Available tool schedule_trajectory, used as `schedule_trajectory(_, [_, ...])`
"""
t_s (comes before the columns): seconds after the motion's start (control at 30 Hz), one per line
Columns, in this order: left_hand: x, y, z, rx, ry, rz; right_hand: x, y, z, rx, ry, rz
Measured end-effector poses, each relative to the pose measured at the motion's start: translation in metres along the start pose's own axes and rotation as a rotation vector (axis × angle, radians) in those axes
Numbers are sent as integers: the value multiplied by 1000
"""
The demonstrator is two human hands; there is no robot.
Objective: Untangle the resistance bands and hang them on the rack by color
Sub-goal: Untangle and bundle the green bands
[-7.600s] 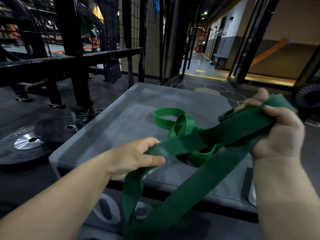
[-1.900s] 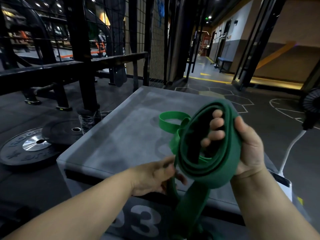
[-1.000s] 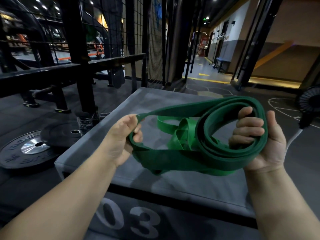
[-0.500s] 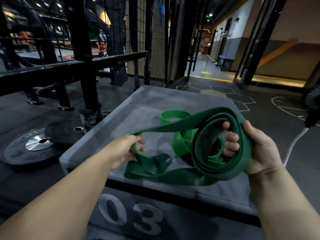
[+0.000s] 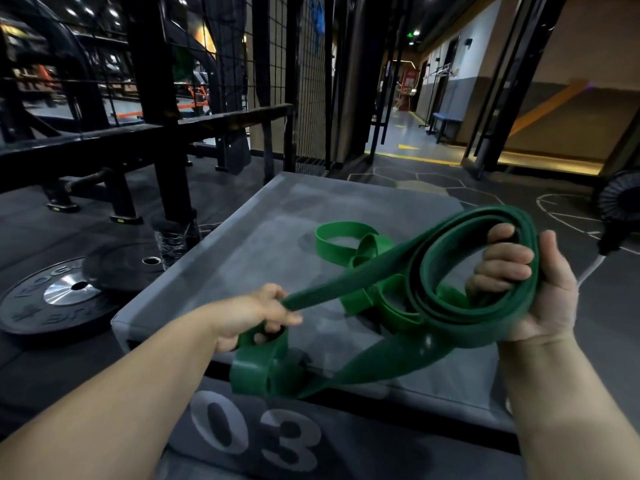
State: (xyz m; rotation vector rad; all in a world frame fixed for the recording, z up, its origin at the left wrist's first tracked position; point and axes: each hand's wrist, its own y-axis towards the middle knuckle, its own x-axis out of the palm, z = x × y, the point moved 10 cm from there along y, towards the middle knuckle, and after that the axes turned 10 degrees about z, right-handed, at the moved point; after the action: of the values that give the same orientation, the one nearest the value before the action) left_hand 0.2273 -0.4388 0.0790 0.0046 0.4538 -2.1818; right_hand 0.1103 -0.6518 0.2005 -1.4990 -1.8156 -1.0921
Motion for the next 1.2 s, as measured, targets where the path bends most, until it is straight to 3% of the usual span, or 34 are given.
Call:
schedule_trajectory(0.23, [41,-14,-5,61,286,-193,-3,0,-10,-72,51,85])
schedule_trajectory(0.4, [84,-47,-5,-35,166,-508,-11,6,-14,-115,-5,158])
schedule_trajectory(0.5, [100,-60,1,-4,89,-584,-15,5,-20,-208,-64,209])
schedule_trajectory(0.7, [87,-46,21,166,-8,-300,-28,-2,-35,-411,-172,485])
schedule_trajectory(0.8, [69,-39,27,153,-191,-112,-31,-4,-32,-442,-191,569])
schedule_trajectory(0.97, [76,-46,41,209,-235,-63,-39,-2,-19,-440,-386,750])
schedule_trajectory(1.2, [68,-50,56,285,-308,49,-21,10,24,-366,-520,684])
